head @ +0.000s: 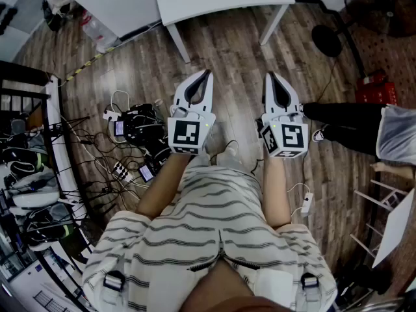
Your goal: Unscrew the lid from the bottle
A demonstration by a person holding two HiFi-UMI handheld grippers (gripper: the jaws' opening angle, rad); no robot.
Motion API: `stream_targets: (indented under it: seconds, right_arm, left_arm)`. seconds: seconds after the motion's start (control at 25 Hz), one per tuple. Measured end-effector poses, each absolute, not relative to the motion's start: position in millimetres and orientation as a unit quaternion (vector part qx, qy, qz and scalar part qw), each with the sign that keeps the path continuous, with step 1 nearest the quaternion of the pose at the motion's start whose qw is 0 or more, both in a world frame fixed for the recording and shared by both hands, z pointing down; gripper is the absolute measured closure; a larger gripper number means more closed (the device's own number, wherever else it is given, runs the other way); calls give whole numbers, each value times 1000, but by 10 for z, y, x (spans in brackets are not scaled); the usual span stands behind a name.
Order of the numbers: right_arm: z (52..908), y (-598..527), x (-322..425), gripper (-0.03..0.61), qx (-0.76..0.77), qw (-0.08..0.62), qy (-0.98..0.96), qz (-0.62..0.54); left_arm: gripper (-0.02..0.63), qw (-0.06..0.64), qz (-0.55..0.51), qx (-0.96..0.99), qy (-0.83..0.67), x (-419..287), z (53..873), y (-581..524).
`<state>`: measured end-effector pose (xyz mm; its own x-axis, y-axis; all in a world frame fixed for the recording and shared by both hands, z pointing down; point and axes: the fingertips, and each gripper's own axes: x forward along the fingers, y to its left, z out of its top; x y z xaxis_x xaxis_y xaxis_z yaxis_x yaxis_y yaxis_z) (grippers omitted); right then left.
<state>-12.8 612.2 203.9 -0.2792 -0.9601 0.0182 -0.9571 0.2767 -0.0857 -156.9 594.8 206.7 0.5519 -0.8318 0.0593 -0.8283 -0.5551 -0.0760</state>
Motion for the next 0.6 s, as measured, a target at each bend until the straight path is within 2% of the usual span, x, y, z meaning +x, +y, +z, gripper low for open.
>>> stream_targets:
  seconds: [0.32,0.6]
  right_arm:
    - [1947,6061,182,571,-586,43,809,-37]
    - [2008,5926,431,571,-576,29,816,-23]
  left_arm:
    - [615,19,-46,-874,484,-1232,2064,5901]
    - [615,20,-47,-870,491,-896,2153,5843]
